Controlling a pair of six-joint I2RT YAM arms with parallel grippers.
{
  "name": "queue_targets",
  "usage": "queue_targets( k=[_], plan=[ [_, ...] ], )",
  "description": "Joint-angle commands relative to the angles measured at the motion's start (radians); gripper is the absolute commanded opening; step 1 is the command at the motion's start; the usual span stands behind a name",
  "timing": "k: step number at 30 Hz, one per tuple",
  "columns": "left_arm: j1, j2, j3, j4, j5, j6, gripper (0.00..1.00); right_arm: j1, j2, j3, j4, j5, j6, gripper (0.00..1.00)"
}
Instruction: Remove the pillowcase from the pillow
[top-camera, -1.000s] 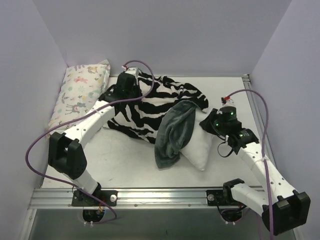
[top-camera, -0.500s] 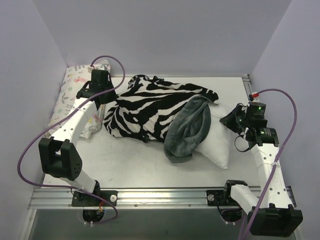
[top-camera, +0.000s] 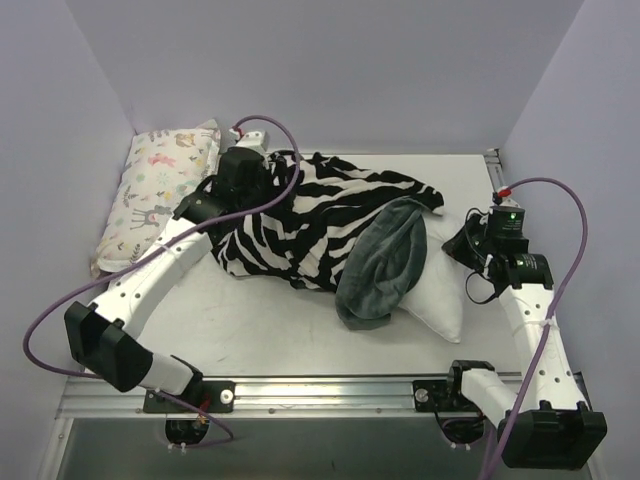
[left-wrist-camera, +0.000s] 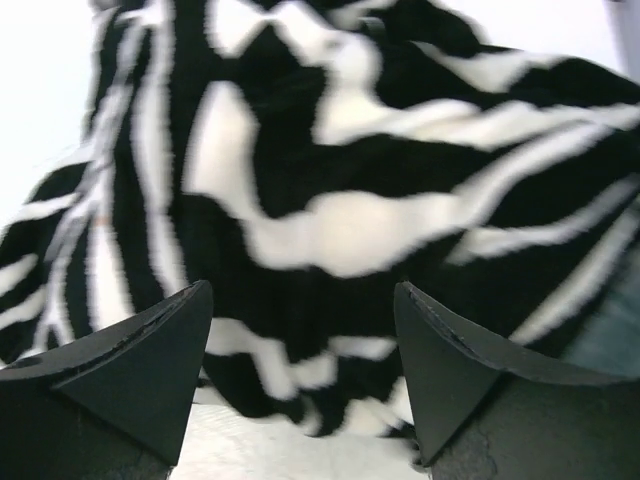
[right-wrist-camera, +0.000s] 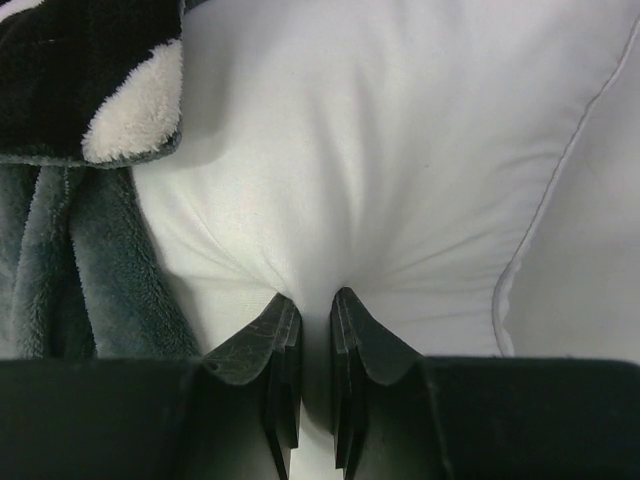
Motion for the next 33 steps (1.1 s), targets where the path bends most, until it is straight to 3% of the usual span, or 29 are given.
queue_targets(
  k=[1,7,12,14,15,17,20,23,27,33],
  plan=[
    [-0.124,-0.039,0.033,0.07,-0.059,-0.013,0.82,0.034,-0.022,0.007,0.046,0.055,-0.01,0.0],
    [-0.261,0.073,0.039,0.108,-0.073,-0.016,0.83,0.097,-0.016,0.03,0.045,0.089,0.001,0.0],
    [-0.272,0.162,0.056,0.102,-0.073,0.01,0.85,0.12,-0.008,0.052,0.038,0.103,0.001,0.0],
    [-0.259,0.183,0.068,0.073,-0.116,0.021,0.79,0.12,-0.005,0.06,0.034,0.103,-0.002,0.0],
    [-0.25,0.187,0.076,0.056,-0.13,0.021,0.71,0.122,-0.008,0.061,0.032,0.105,-0.002,0.0],
    [-0.215,0.182,0.076,0.051,-0.139,0.022,0.36,0.12,-0.011,0.07,0.028,0.112,-0.005,0.0],
    [-0.134,0.173,0.105,-0.004,-0.193,0.021,0.0,0.112,-0.008,0.086,0.014,0.129,-0.013,0.0],
    [-0.047,0.15,0.12,-0.037,-0.251,0.024,0.0,0.08,-0.016,0.092,0.003,0.122,-0.013,0.0],
    [0.172,0.099,0.099,-0.054,-0.294,0.015,0.0,-0.01,-0.019,0.109,-0.009,0.076,-0.014,0.0],
    [0.4,0.07,0.021,-0.05,-0.234,-0.039,0.0,-0.044,0.001,0.121,-0.012,0.052,-0.001,0.0]
  ],
)
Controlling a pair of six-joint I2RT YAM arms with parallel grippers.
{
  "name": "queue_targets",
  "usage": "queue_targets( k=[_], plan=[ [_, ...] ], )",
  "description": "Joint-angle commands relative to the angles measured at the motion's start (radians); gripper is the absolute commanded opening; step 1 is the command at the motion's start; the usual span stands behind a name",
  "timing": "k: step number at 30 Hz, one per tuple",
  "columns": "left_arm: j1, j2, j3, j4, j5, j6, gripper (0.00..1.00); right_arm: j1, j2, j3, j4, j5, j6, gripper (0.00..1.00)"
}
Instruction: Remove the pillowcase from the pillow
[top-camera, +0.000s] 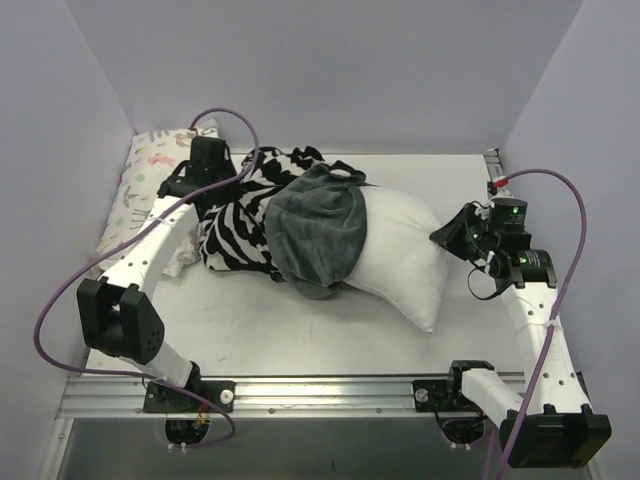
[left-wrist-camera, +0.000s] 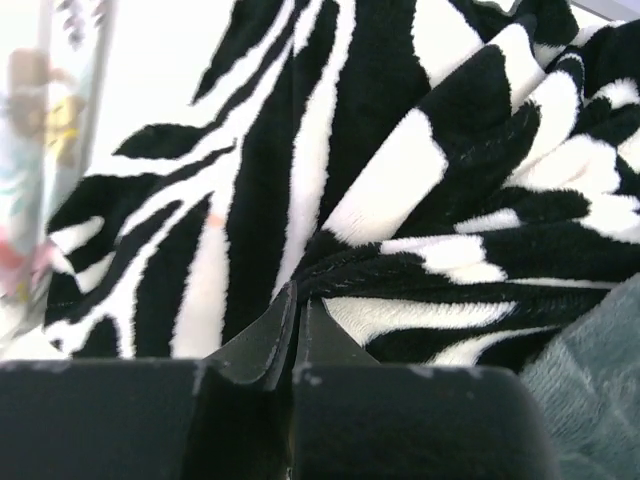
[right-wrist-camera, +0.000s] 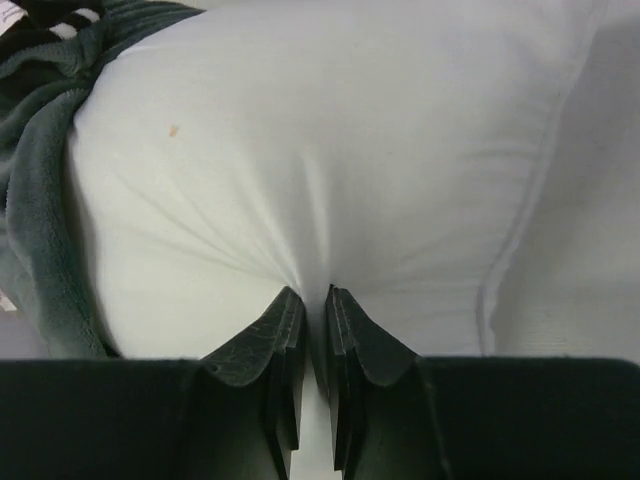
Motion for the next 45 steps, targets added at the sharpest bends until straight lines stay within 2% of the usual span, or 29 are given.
queue_targets(
  k=[1,2,5,8,10,11,14,15,16,18,21,23,27,28,30,31,32,33,34,35,38,42,45],
  plan=[
    [0.181,-0.044,-0.02,-0.007,-0.204,0.018,0.0,-0.071,0.001,0.053,-0.016,0.156,-0.026,0.0],
    [0.169,-0.04,-0.031,0.006,-0.154,0.024,0.0,-0.071,0.004,0.053,-0.016,0.145,-0.026,0.0],
    [0.076,-0.035,-0.051,0.044,-0.126,0.027,0.0,-0.062,0.022,0.049,-0.006,0.122,-0.026,0.0],
    [-0.002,-0.031,-0.077,0.066,-0.116,0.018,0.0,0.007,0.024,0.064,-0.008,0.186,-0.055,0.0],
    [-0.021,-0.034,-0.094,0.077,-0.104,0.015,0.0,0.105,0.022,0.081,-0.022,0.228,-0.078,0.11],
    [-0.035,-0.037,-0.099,0.081,-0.097,0.007,0.0,0.133,0.024,0.092,-0.022,0.234,-0.092,0.29],
    [-0.055,-0.057,-0.119,0.094,-0.08,0.007,0.01,0.298,0.03,0.107,-0.01,0.26,-0.13,0.52],
    [-0.064,-0.058,-0.12,0.095,-0.074,0.009,0.01,0.364,0.033,0.109,0.003,0.315,-0.148,0.65],
    [-0.07,-0.063,-0.119,0.097,-0.067,0.01,0.02,0.473,0.053,0.109,0.007,0.349,-0.183,0.7],
    [-0.083,-0.064,-0.114,0.097,-0.05,0.018,0.05,0.575,0.082,0.103,0.03,0.393,-0.224,0.83],
    [-0.106,-0.061,-0.096,0.089,-0.037,0.033,0.11,0.676,0.163,0.098,0.062,0.473,-0.282,0.93],
    [-0.115,-0.058,-0.086,0.082,-0.032,0.038,0.12,0.681,0.226,0.063,0.105,0.466,-0.303,0.97],
    [-0.136,-0.049,-0.071,0.077,-0.005,0.058,0.26,0.682,0.356,0.032,0.196,0.411,-0.316,0.99],
    [-0.142,-0.049,-0.068,0.075,-0.003,0.07,0.4,0.682,0.402,0.027,0.208,0.401,-0.313,0.99],
    [-0.164,-0.058,-0.06,0.069,-0.015,0.082,0.58,0.681,0.438,0.02,0.222,0.41,-0.288,0.93],
    [-0.17,-0.078,-0.059,0.066,-0.026,0.097,0.71,0.676,0.465,0.021,0.219,0.415,-0.278,0.79],
    [-0.179,-0.089,-0.06,0.066,-0.027,0.105,0.75,0.673,0.473,0.021,0.219,0.412,-0.27,0.61],
    [-0.184,-0.121,-0.062,0.068,-0.034,0.113,0.79,0.664,0.476,0.021,0.213,0.416,-0.247,0.34],
    [-0.19,-0.138,-0.062,0.06,-0.044,0.127,0.82,0.661,0.473,0.021,0.211,0.426,-0.235,0.13],
    [-0.202,-0.156,-0.066,0.059,-0.05,0.133,0.83,0.656,0.467,0.023,0.208,0.414,-0.23,0.0],
    [-0.233,-0.239,-0.098,0.055,-0.07,0.148,0.87,0.644,0.446,0.038,0.184,0.413,-0.21,0.0],
    [-0.372,-0.345,-0.197,0.08,-0.107,0.121,0.88,0.641,0.412,0.083,0.136,0.387,-0.19,0.0],
    [-0.481,-0.362,-0.313,0.166,-0.126,0.058,0.89,0.641,0.389,0.11,0.118,0.354,-0.172,0.0]
  ],
)
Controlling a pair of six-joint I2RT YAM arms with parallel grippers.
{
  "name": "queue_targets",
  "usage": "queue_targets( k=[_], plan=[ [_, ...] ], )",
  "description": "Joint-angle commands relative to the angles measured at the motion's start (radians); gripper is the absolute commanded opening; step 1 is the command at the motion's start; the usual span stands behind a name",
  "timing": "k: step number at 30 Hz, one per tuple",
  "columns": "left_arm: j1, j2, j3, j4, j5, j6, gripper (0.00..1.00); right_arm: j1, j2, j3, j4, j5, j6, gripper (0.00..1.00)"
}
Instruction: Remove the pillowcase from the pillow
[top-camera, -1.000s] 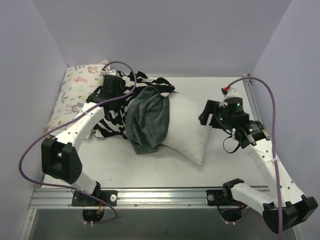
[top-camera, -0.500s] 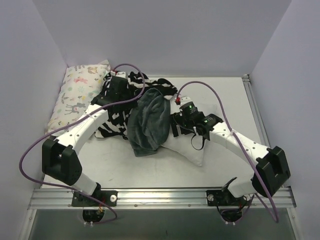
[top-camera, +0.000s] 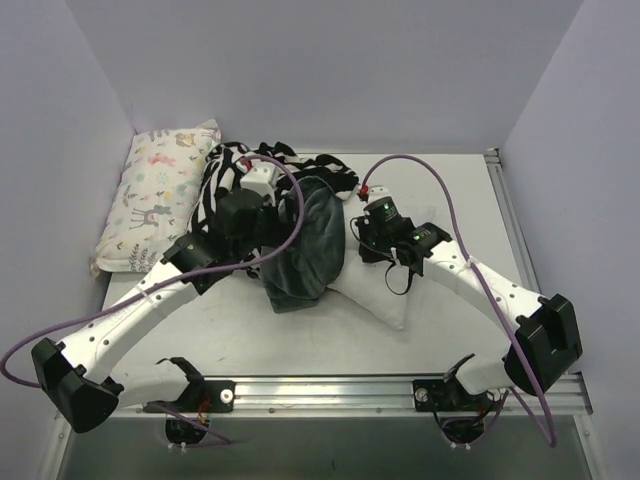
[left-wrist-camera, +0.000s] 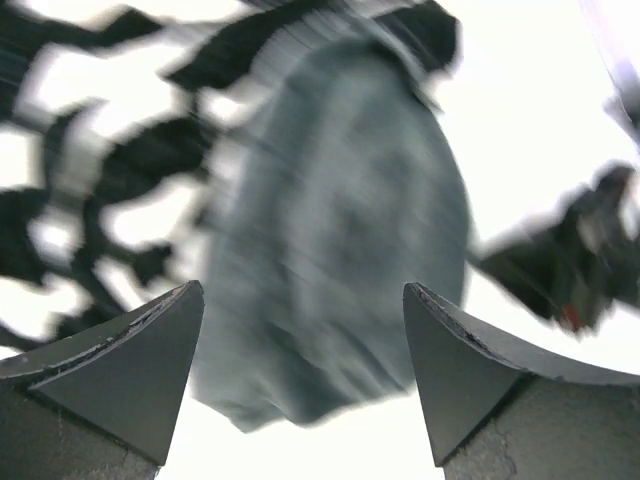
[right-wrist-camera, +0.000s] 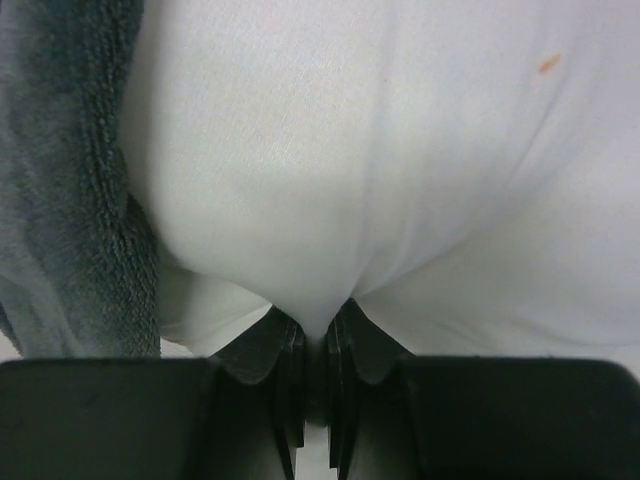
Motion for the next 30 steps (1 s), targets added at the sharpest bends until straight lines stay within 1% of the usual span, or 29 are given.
queue_targets(
  k=[1,3,4,6,7,9,10,11,12,13,14,16,17,18,20,21,22,24,25,26,27,28,29,30],
  plan=[
    [-0.108,0.013,-0.1,0.11,-0.06,-0.056,0.89,-0.013,-0.043,0.048,-0.063,-0.032,0.042,0.0],
    [-0.172,0.054,-0.143,0.157,-0.097,-0.064,0.89,-0.013,-0.057,0.061,-0.068,-0.047,0.048,0.0],
    [-0.223,0.072,-0.146,0.177,-0.153,-0.076,0.89,-0.013,-0.06,0.071,-0.072,-0.049,0.049,0.0],
    [-0.267,0.126,-0.149,0.197,-0.224,-0.096,0.89,-0.013,-0.066,0.084,-0.088,-0.05,0.051,0.0],
    [-0.272,0.14,-0.149,0.202,-0.253,-0.107,0.89,-0.013,-0.069,0.084,-0.094,-0.05,0.051,0.0],
    [-0.272,0.169,-0.157,0.205,-0.307,-0.133,0.85,-0.013,-0.091,0.082,-0.104,-0.043,0.052,0.0],
    [-0.271,0.172,-0.159,0.202,-0.357,-0.134,0.79,-0.017,-0.1,0.081,-0.112,-0.038,0.052,0.0],
    [-0.269,0.178,-0.162,0.204,-0.381,-0.128,0.73,-0.022,-0.111,0.079,-0.124,-0.032,0.052,0.0],
    [-0.268,0.191,-0.152,0.181,-0.432,-0.118,0.65,-0.037,-0.132,0.079,-0.132,-0.03,0.052,0.0],
    [-0.259,0.201,-0.137,0.143,-0.463,-0.122,0.42,-0.048,-0.143,0.079,-0.143,-0.029,0.054,0.0],
    [-0.22,0.214,-0.111,0.098,-0.489,-0.134,0.28,-0.062,-0.155,0.084,-0.167,-0.026,0.052,0.0],
    [-0.162,0.231,-0.07,0.008,-0.523,-0.156,0.07,-0.119,-0.195,0.082,-0.183,-0.035,0.051,0.0],
    [-0.124,0.224,-0.071,-0.003,-0.52,-0.159,0.0,-0.14,-0.21,0.081,-0.198,-0.039,0.048,0.0],
    [-0.057,0.199,-0.074,-0.007,-0.517,-0.162,0.0,-0.161,-0.236,0.079,-0.207,-0.047,0.046,0.0],
    [0.017,0.174,-0.089,-0.005,-0.49,-0.159,0.0,-0.227,-0.255,0.084,-0.239,-0.044,0.033,0.0],
    [0.086,0.156,-0.091,-0.007,-0.491,-0.154,0.0,-0.257,-0.275,0.084,-0.247,-0.049,0.031,0.0],
    [0.119,0.149,-0.096,-0.011,-0.499,-0.154,0.0,-0.316,-0.283,0.084,-0.252,-0.082,0.026,0.0],
    [0.201,0.139,-0.105,-0.016,-0.479,-0.165,0.0,-0.398,-0.312,0.082,-0.262,-0.14,0.029,0.0],
    [0.276,0.146,-0.125,-0.011,-0.455,-0.18,0.0,-0.462,-0.319,0.087,-0.267,-0.18,0.034,0.0],
    [0.318,0.157,-0.131,-0.005,-0.436,-0.188,0.0,-0.481,-0.324,0.091,-0.27,-0.196,0.036,0.0],
    [0.352,0.195,-0.134,0.009,-0.34,-0.193,0.0,-0.497,-0.33,0.097,-0.273,-0.203,0.036,0.0],
    [0.381,0.218,-0.137,0.013,-0.298,-0.196,0.0,-0.501,-0.33,0.108,-0.276,-0.207,0.039,0.0],
    [0.369,0.238,-0.136,0.018,-0.275,-0.194,0.0,-0.498,-0.326,0.111,-0.276,-0.216,0.042,0.0],
    [0.348,0.27,-0.137,0.033,-0.281,-0.191,0.0,-0.49,-0.323,0.111,-0.278,-0.225,0.04,0.0]
  ],
)
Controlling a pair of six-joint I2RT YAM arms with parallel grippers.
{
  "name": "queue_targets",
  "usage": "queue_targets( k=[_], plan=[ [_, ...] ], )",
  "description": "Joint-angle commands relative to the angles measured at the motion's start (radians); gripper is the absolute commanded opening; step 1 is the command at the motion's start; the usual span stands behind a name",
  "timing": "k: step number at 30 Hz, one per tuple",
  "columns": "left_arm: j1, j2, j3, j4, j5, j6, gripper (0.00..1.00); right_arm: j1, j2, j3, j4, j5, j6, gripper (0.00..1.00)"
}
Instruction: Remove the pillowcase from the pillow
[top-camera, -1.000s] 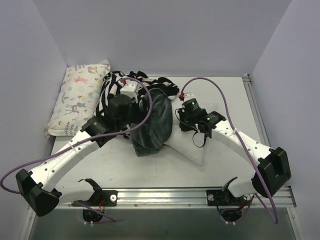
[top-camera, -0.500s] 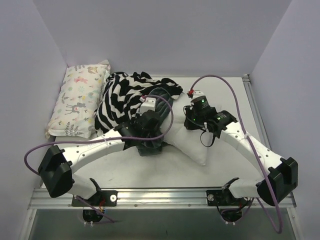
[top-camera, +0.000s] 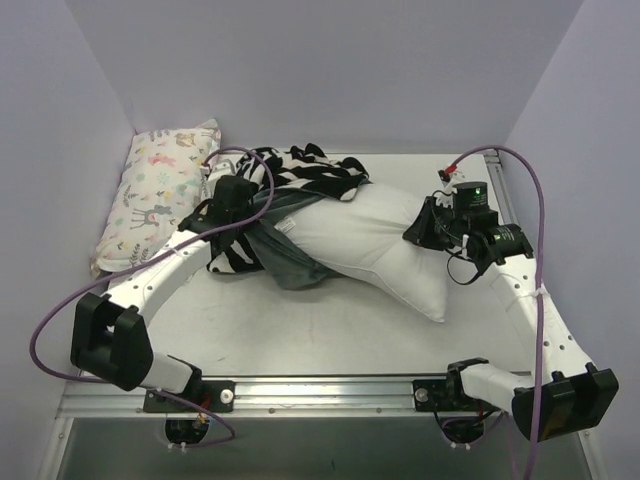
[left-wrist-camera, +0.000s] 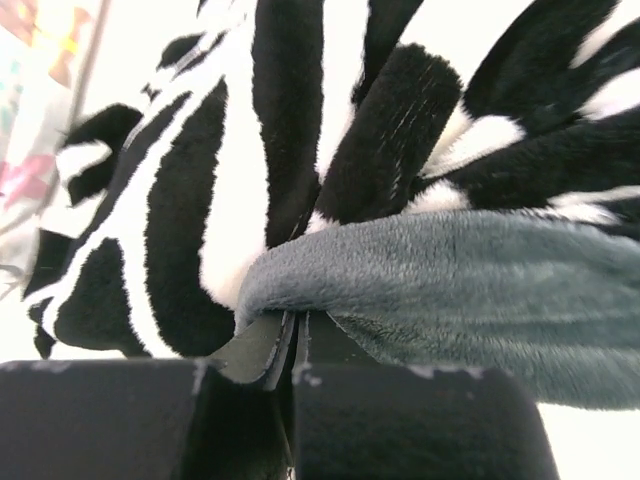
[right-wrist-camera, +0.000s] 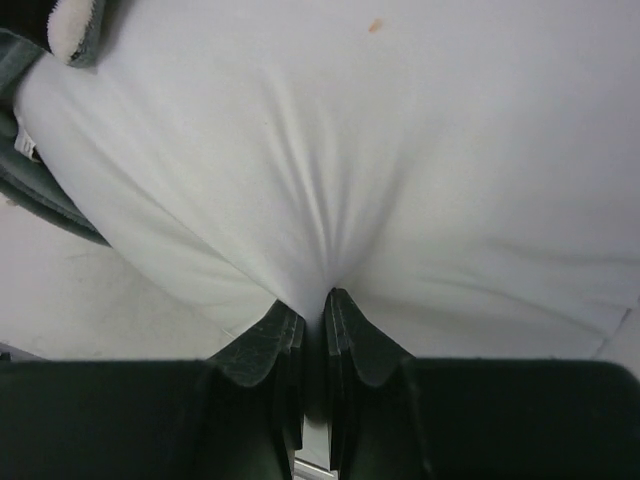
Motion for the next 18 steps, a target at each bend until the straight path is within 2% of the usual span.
queue_targets(
  k=[1,6,9,10,12,13,16,18],
  plan=[
    [0.025,0.079,-0.024,-0.047,-0.153,0.033,0.0,-0.046,-0.051,0.058,-0.076,0.12,-0.028,0.0],
    [-0.052,0.107,-0.08,0.031,-0.108,0.033,0.0,0.173,-0.059,0.051,-0.056,0.286,-0.104,0.01],
    [-0.072,0.109,-0.087,0.036,-0.091,0.036,0.0,0.245,-0.078,0.05,-0.04,0.359,-0.142,0.38],
    [-0.079,0.105,-0.093,0.042,-0.089,0.039,0.0,0.301,-0.086,0.051,-0.034,0.378,-0.169,0.6],
    [-0.086,0.09,-0.097,0.043,-0.078,0.044,0.0,0.377,-0.109,0.035,0.006,0.445,-0.209,0.75],
    [-0.089,0.086,-0.1,0.045,-0.075,0.045,0.0,0.455,-0.115,0.03,0.022,0.479,-0.24,0.85],
    [-0.093,0.07,-0.1,0.046,-0.06,0.053,0.0,0.606,-0.092,0.028,0.062,0.549,-0.294,0.96],
    [-0.095,0.06,-0.097,0.046,-0.048,0.058,0.0,0.679,-0.038,0.022,0.092,0.597,-0.363,0.98]
  ],
)
